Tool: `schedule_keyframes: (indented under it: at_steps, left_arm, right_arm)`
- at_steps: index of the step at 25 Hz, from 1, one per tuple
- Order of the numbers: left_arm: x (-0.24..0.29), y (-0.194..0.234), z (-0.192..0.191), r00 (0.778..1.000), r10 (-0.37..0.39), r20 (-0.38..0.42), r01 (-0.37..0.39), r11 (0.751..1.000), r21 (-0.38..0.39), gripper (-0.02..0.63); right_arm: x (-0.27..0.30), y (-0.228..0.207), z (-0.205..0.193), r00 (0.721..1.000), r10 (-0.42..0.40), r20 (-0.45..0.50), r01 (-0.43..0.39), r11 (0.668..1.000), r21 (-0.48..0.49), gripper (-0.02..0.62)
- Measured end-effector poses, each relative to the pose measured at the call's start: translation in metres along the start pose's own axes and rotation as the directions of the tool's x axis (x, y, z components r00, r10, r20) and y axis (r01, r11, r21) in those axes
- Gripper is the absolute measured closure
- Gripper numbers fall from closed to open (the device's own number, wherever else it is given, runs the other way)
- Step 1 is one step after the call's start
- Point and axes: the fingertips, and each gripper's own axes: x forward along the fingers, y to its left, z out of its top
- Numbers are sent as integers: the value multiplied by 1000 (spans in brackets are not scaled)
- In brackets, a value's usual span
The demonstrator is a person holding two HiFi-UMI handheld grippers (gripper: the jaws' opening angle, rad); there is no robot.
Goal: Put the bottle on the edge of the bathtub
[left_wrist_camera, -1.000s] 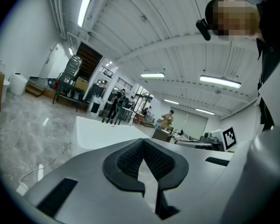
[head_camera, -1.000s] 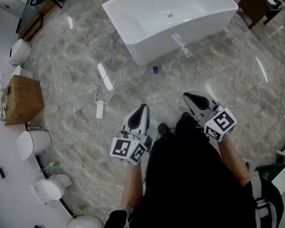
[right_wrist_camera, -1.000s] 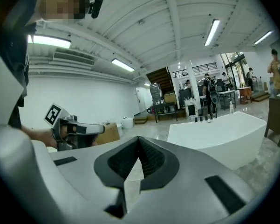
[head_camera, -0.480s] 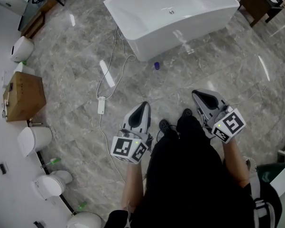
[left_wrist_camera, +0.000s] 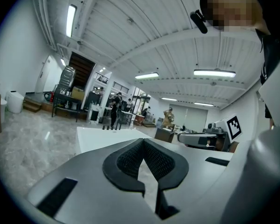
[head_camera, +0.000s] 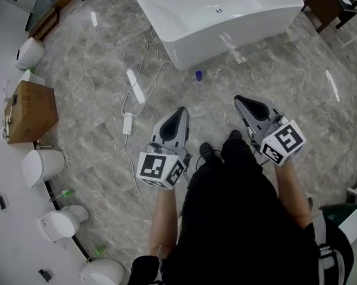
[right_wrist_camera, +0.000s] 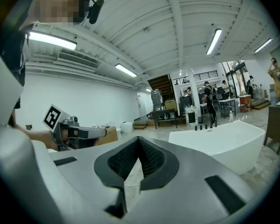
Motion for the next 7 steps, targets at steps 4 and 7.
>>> schedule_keyframes:
  at_steps: [4,7]
  left_arm:
    - [0,4,1,1000,20,-2,-20,1000,-1,595]
    - [3,4,-1,1000,27,-3,-27,1000,-3,595]
  right_arm:
    - [3,-4,-2,1000,-5,-15,5,1000,1,583]
    - [2,-6,-8,1000,-2,-26,2,1000,9,583]
